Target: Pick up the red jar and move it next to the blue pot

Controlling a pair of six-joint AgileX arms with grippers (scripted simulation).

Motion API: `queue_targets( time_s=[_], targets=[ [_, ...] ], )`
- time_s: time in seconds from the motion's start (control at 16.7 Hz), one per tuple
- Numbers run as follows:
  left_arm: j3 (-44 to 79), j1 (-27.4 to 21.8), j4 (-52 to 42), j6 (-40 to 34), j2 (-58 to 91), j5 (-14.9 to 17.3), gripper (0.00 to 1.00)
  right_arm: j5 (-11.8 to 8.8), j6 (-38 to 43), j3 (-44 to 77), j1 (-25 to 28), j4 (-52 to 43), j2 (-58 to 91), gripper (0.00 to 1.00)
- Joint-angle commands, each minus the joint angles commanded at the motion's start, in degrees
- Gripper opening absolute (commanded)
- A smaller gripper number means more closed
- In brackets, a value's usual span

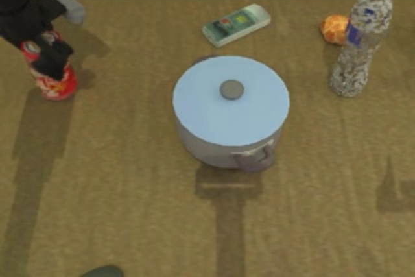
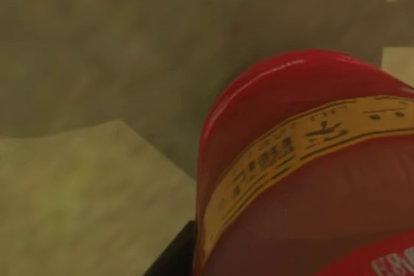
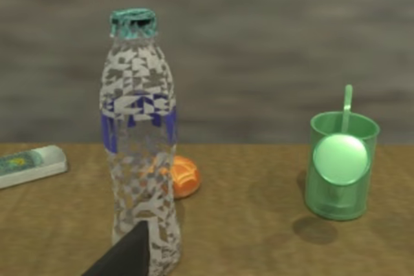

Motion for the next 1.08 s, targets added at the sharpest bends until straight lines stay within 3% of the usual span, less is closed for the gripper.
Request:
queue_targets(
  time_s=[0.48,1.08],
  targets=[
    [-0.89,0.11,-0.07,0.07,-0.89,-0.07,0.00,0.00,0.00,0.00,0.00,0.00,0.00,1.00],
    [-24.19,1.51,-2.68,0.21,-27.18,-0.32,0.00,0.00,0.00,0.00,0.00,0.00,0.00,1.00]
  ],
)
